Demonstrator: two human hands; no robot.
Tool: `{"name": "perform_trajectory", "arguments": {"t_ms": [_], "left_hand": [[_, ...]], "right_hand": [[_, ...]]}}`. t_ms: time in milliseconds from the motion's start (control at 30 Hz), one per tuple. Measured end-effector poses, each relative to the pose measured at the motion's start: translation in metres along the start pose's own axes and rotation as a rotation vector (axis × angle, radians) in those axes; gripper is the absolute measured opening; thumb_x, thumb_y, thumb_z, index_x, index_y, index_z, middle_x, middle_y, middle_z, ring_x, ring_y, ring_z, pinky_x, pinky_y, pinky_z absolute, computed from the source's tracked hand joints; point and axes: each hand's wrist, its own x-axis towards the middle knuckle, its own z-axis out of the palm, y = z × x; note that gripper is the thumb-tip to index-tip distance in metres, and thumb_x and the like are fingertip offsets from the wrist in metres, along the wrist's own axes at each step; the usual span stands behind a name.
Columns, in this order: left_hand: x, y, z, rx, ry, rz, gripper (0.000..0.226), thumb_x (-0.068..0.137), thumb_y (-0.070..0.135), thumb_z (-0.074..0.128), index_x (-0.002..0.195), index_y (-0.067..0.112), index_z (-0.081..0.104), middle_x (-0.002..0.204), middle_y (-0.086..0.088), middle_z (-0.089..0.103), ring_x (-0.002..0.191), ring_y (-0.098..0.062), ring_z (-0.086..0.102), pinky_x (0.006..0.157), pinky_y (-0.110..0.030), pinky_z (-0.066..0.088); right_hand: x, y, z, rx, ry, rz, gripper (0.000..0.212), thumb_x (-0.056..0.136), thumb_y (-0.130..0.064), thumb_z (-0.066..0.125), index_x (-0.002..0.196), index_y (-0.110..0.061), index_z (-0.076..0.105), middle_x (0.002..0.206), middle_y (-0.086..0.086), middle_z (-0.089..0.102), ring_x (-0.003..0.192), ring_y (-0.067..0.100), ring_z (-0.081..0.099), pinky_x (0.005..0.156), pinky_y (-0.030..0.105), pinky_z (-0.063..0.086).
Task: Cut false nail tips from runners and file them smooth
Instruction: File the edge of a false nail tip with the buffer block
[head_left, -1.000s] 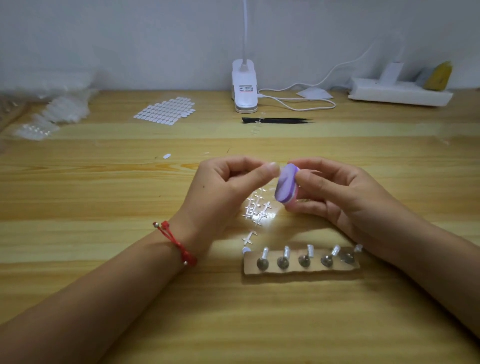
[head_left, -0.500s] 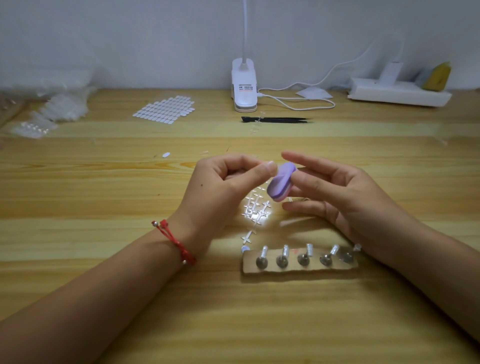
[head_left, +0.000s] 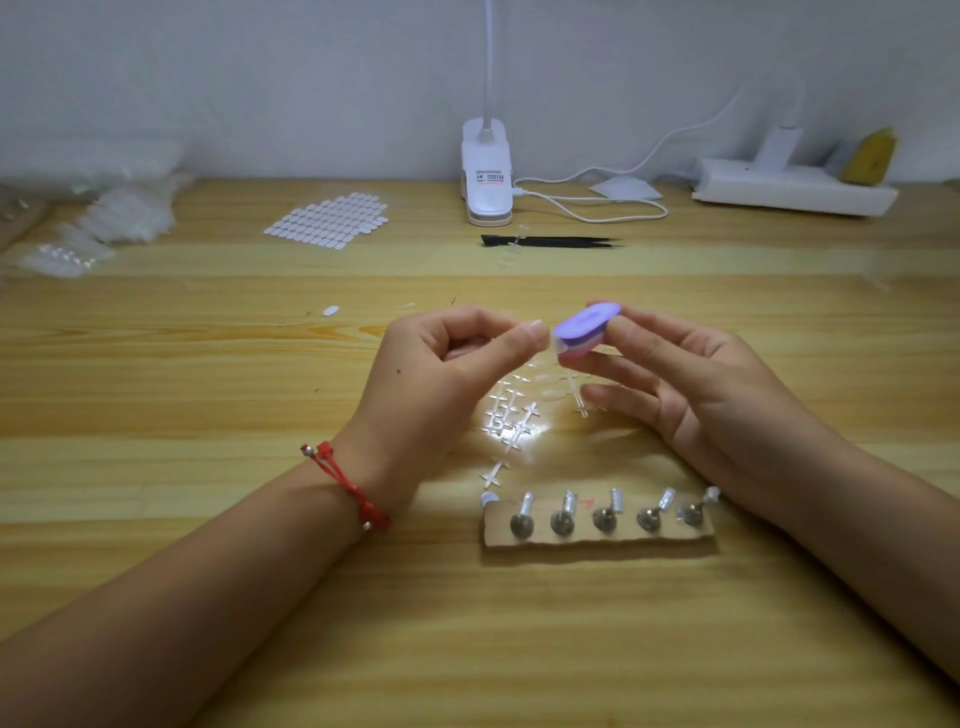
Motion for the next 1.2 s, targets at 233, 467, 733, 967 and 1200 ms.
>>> {"name": "perform_trajectory", "arguments": {"t_ms": [233,467,733,967,1200], "left_hand": [[0.0008,-0.0008,-0.0008,-0.019,0.022,0.003,0.011,0.083,0.015,0.066,0.076,0.007,0.068,0.038,0.017,0.041,0.038,0.002,0.042,0.045,-0.002,0.031],[0.002,-0.0007,-0.0022,-0.048,0.036,-0.015,0.013,0.086,0.017,0.063,0.085,0.006,0.07,0.038,0.018,0.046,0.038,0.003,0.042,0.044,-0.002,0.03],[0.0,-0.0034,0.0009,0.021,-0.046,0.006,0.014,0.085,0.009,0.065,0.085,-0.003,0.071,0.047,0.015,0.055,0.041,0.003,0.047,0.047,-0.002,0.033],[0.0011,-0.0043,-0.001,0.019,0.033,-0.025,0.017,0.082,0.016,0.069,0.082,-0.001,0.071,0.053,0.0,0.024,0.039,-0.002,0.024,0.042,-0.005,0.028],[0.0009,-0.0054,-0.0004,0.055,-0.008,-0.007,0.017,0.083,0.017,0.068,0.084,0.0,0.072,0.058,-0.011,0.03,0.042,-0.005,0.023,0.043,-0.008,0.027]], "right_hand": [[0.0001,0.0003,0.0008,-0.062,-0.051,-0.006,0.02,0.08,-0.02,0.063,0.091,-0.014,0.079,0.105,0.011,0.074,0.1,0.02,0.07,0.066,0.023,0.057],[-0.0039,0.0047,0.0031,-0.192,-0.081,-0.035,0.027,0.074,-0.02,0.075,0.099,-0.011,0.075,0.101,0.015,0.074,0.097,0.024,0.072,0.065,0.025,0.057],[-0.0066,0.0042,0.0068,-0.251,-0.112,-0.074,0.028,0.071,-0.028,0.075,0.098,-0.022,0.078,0.097,0.01,0.076,0.092,0.021,0.073,0.069,0.023,0.056],[-0.0041,0.0038,0.0052,-0.107,0.039,-0.079,0.033,0.069,-0.027,0.072,0.098,-0.01,0.073,0.092,0.014,0.076,0.087,0.021,0.074,0.06,0.022,0.056],[-0.0054,0.0048,0.0061,-0.165,0.002,-0.086,0.03,0.072,-0.025,0.072,0.098,-0.011,0.075,0.093,0.012,0.076,0.089,0.021,0.073,0.064,0.022,0.056]]}}
